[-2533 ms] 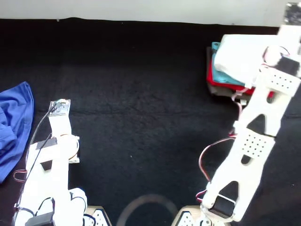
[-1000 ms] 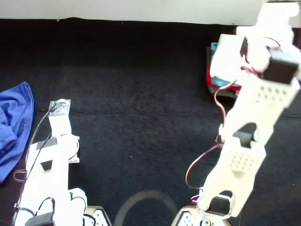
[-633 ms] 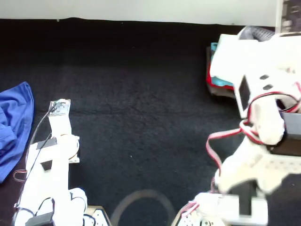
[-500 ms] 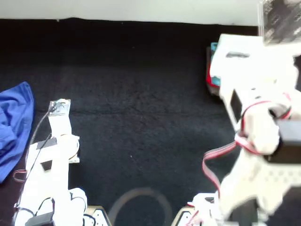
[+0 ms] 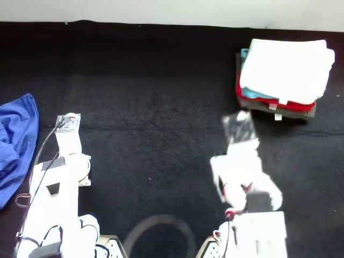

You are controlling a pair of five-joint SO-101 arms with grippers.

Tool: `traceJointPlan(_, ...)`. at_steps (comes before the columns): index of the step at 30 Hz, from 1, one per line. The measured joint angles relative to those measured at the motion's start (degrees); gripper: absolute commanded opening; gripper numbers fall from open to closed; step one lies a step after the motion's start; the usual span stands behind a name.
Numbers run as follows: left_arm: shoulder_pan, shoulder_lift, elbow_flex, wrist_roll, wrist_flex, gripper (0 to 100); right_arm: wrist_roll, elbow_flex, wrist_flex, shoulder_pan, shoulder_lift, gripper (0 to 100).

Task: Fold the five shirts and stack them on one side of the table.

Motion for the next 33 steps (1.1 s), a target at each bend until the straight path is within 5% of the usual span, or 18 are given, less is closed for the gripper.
traceJointPlan(5,0.0,0.0,0.0,0.0,0.0,1,0.0,16.4,-4.9,0.0,-11.8,0.6)
traceJointPlan(18,-1.7,-0.4,-1.4,-0.5,1.8,1,-0.1,17.6,-4.1,-0.3,-23.2,0.6)
traceJointPlan(22,-9.9,-0.3,-11.2,-3.3,13.1,4,-0.1,17.6,-4.1,-0.4,-23.2,0.6)
traceJointPlan(27,-25.1,-0.3,-29.6,-9.8,27.7,22,-0.1,17.6,-4.1,-1.1,-23.2,0.6)
traceJointPlan(33,-40.0,0.4,-38.8,-22.2,28.7,25,-0.1,17.6,-2.1,-3.4,-23.6,0.6)
